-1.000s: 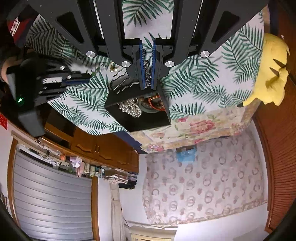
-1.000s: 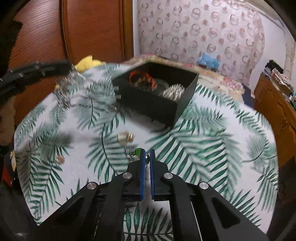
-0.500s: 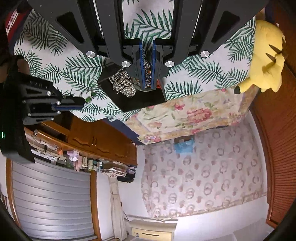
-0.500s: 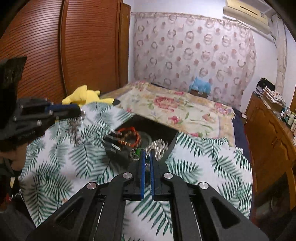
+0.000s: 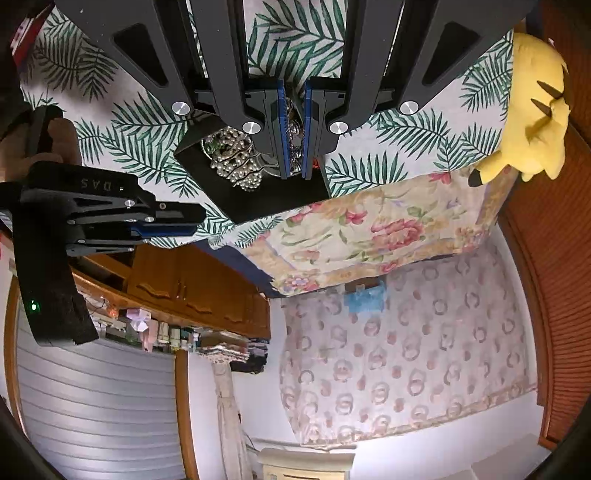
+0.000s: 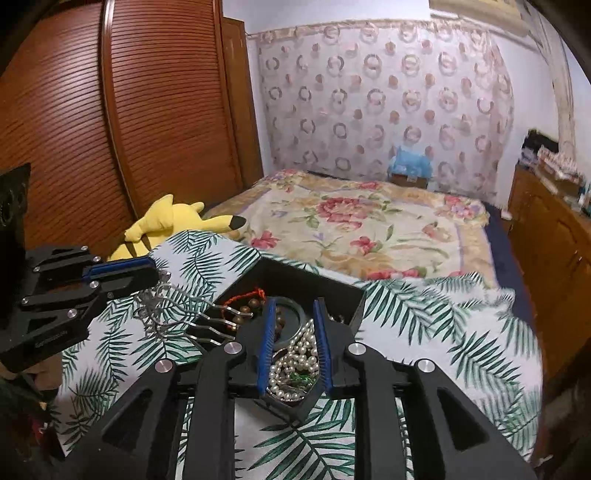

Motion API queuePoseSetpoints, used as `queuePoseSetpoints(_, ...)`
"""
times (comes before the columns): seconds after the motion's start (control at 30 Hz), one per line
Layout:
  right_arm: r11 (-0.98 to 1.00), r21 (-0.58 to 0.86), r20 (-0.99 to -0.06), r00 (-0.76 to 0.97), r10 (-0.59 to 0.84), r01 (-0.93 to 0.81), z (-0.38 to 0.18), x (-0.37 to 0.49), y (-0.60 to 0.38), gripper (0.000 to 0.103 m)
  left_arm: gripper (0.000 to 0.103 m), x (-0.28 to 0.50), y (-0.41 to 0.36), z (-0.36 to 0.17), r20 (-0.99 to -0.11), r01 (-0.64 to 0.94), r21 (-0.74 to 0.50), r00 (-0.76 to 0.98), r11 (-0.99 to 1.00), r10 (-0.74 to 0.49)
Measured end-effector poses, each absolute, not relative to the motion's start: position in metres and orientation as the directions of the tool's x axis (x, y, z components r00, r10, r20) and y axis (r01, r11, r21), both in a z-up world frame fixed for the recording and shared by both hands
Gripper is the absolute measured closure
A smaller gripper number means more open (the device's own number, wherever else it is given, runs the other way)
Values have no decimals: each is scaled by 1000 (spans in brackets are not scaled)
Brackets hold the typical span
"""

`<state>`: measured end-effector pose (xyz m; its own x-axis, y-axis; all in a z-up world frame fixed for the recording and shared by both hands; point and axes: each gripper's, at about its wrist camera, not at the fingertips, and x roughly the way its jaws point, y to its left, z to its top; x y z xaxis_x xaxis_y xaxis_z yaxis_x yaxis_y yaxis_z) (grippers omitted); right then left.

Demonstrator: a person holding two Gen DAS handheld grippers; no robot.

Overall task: Organize jewelry
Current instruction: 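Carry the hairpins into the black box with the left tool while the right tool grasps more hairpins, then open both tools to release the hairpins into the box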

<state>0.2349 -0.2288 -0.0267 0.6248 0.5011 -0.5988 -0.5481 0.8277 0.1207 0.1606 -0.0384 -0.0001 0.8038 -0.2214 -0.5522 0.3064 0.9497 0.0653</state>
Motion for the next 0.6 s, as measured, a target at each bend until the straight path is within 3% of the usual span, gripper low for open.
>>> queuePoseSetpoints(0.6,844,128,-618,624,479,-521,-44,211,-252,80,97,209,-63,-20,-618,316,62,757,947,-212)
